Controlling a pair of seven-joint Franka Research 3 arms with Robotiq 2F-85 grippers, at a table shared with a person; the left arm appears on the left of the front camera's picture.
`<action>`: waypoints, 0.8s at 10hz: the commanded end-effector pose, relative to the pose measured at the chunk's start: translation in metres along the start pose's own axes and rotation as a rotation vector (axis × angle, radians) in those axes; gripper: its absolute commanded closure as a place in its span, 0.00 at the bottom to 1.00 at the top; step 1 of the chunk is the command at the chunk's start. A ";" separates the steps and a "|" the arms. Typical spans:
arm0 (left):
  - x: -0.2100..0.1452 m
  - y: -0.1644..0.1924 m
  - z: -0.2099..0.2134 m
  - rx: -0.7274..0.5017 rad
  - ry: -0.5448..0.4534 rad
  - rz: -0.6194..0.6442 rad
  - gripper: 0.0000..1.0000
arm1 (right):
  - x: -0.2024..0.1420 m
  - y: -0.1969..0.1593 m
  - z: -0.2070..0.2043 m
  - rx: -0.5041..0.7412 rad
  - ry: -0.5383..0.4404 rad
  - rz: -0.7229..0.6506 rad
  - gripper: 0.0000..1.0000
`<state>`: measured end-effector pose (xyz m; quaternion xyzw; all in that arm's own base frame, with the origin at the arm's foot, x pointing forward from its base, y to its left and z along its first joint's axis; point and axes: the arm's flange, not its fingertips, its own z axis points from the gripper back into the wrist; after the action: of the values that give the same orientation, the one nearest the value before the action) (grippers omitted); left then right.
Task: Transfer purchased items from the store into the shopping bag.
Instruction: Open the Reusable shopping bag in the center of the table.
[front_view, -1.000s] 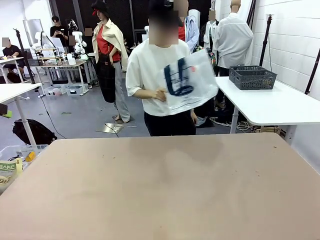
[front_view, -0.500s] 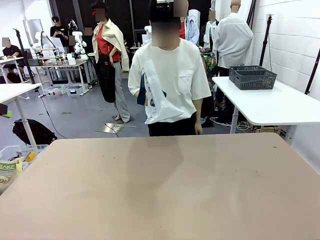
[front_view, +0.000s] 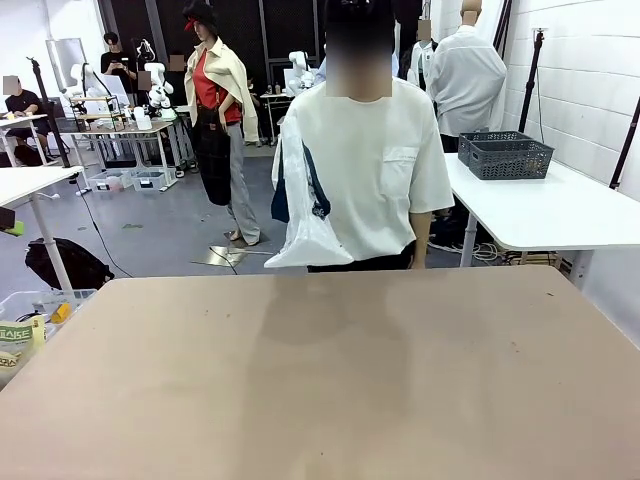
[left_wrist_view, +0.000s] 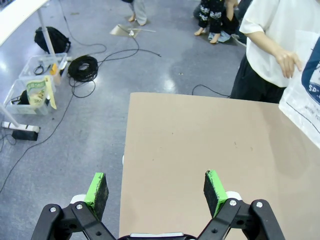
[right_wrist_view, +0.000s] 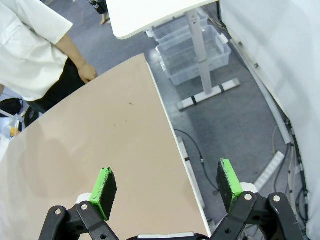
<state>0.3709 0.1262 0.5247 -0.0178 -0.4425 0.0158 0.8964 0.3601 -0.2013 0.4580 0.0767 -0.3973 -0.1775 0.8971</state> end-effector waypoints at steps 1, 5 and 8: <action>-0.001 0.000 -0.001 0.002 0.011 0.013 0.00 | -0.001 0.000 0.000 0.003 0.003 -0.002 0.00; -0.001 0.000 -0.001 0.002 0.011 0.013 0.00 | -0.001 0.000 0.000 0.003 0.003 -0.002 0.00; -0.001 0.000 -0.001 0.002 0.011 0.013 0.00 | -0.001 0.000 0.000 0.003 0.003 -0.002 0.00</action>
<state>0.3709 0.1262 0.5247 -0.0178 -0.4425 0.0158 0.8965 0.3601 -0.2013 0.4580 0.0767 -0.3973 -0.1775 0.8971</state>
